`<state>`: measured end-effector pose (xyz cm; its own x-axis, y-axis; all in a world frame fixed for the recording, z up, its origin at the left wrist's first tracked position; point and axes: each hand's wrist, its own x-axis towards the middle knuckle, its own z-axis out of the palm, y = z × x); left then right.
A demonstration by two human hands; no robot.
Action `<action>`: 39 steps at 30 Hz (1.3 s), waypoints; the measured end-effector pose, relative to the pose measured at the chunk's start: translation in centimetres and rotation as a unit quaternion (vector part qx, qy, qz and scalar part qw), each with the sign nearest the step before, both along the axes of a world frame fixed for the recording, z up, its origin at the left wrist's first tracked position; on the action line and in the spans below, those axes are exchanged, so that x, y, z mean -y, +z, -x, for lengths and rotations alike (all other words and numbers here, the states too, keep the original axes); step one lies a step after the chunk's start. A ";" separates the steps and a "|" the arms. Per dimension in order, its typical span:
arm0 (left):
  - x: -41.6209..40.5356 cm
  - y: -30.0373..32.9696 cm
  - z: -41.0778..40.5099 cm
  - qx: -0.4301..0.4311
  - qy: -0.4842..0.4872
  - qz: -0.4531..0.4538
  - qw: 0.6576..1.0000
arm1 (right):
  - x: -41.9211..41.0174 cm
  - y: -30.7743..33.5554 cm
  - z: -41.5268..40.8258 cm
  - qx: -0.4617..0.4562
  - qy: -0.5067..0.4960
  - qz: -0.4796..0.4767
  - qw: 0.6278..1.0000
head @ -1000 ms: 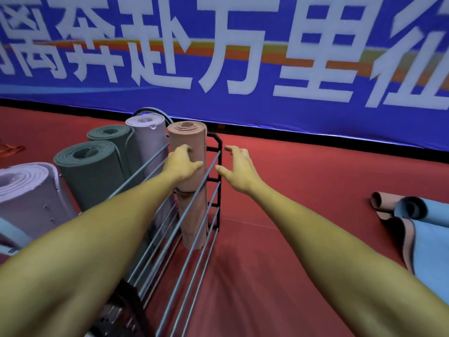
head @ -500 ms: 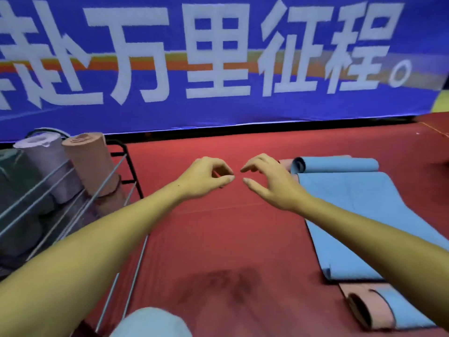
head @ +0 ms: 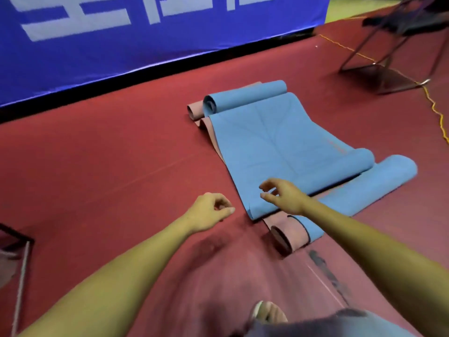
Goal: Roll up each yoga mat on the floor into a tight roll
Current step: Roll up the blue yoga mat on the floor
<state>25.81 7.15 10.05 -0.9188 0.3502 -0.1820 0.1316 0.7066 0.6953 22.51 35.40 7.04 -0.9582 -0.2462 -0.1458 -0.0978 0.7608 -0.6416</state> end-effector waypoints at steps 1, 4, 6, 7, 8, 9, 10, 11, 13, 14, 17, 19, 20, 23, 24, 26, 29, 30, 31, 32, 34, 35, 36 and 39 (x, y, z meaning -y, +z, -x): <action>-0.8 -2.3 0.5 0.015 0.009 0.000 1.000 | -0.7 -2.4 0.4 0.013 0.002 -0.023 1.000; -3.1 -9.2 2.6 0.064 0.049 -0.012 0.997 | -2.8 -9.3 2.6 -0.002 0.035 -0.166 0.986; -4.3 -13.4 3.6 0.100 0.091 -0.040 0.990 | -3.8 -12.8 3.5 0.007 0.039 -0.262 0.964; -4.9 -15.1 3.9 0.119 0.111 -0.054 0.985 | -4.3 -14.3 3.9 0.017 0.036 -0.283 0.958; -5.6 -16.7 4.2 0.141 0.129 -0.068 0.979 | -4.7 -15.6 4.4 0.021 0.034 -0.296 0.954; -6.5 -18.0 4.6 0.161 0.142 -0.083 0.973 | -5.0 -16.7 5.0 0.009 0.029 -0.306 0.952; -7.4 -19.1 5.2 0.179 0.157 -0.106 0.965 | -5.2 -17.6 5.4 -0.019 0.023 -0.313 0.949; -8.4 -20.2 5.8 0.190 0.179 -0.129 0.957 | -5.3 -18.6 5.9 -0.052 0.020 -0.319 0.946; -10.2 -22.2 7.7 0.182 0.242 -0.176 0.937 | -5.2 -19.8 7.1 -0.117 0.013 -0.327 0.937; -11.0 -23.2 8.6 0.176 0.275 -0.204 0.923 | -5.1 -20.3 7.7 -0.155 0.002 -0.330 0.931; -13.4 -24.5 10.8 0.219 0.352 -0.306 0.857 | -5.3 -21.2 8.6 -0.205 -0.031 -0.325 0.923; -14.1 -24.6 11.8 0.269 0.387 -0.396 0.788 | -5.3 -20.8 8.4 -0.185 -0.054 -0.300 0.934; -14.2 -24.5 12.2 0.281 0.399 -0.420 0.765 | -5.3 -20.3 8.2 -0.184 -0.072 -0.275 0.941; -13.3 -24.5 13.2 0.293 0.371 -0.434 0.767 | -4.7 -19.1 7.3 -0.204 -0.107 -0.209 0.950; -12.4 -24.2 13.4 0.269 0.359 -0.433 0.782 | -4.1 -18.8 7.0 -0.209 -0.103 -0.186 0.955; -9.7 -23.4 13.9 0.214 0.352 -0.415 0.812 | -2.3 -18.3 6.7 -0.230 -0.080 -0.127 0.962; -2.9 -21.4 13.7 0.159 0.370 -0.392 0.827 | 0.9 -17.5 6.6 -0.281 -0.065 -0.065 0.955; 0.0 -20.8 13.2 0.143 0.381 -0.377 0.832 | 1.8 -17.3 6.7 -0.290 -0.077 -0.056 0.952; 2.9 -20.3 12.6 0.125 0.388 -0.360 0.839 | 2.6 -17.0 6.8 -0.293 -0.097 -0.052 0.950; 5.7 -19.5 11.9 0.105 0.396 -0.339 0.847 | 3.2 -16.7 6.9 -0.293 -0.120 -0.057 0.947; 11.5 -17.8 9.7 0.067 0.414 -0.286 0.862 | 4.2 -16.4 7.1 -0.277 -0.158 -0.093 0.943; 14.4 -17.4 8.3 0.060 0.426 -0.257 0.866 | 4.6 -16.3 7.0 -0.257 -0.174 -0.117 0.943; 17.2 -17.2 6.5 0.058 0.443 -0.232 0.864 | 4.9 -16.4 6.7 -0.228 -0.188 -0.139 0.945; 23.9 -17.5 -0.3 0.077 0.496 -0.187 0.844 | 5.6 -16.9 5.1 -0.120 -0.213 -0.165 0.955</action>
<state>26.15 -16.77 -7.47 -0.7689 -0.5186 -0.3740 -0.5093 0.1429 0.8487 17.39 29.80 -9.86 -0.9766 0.1960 0.0885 0.1525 0.9214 -0.3574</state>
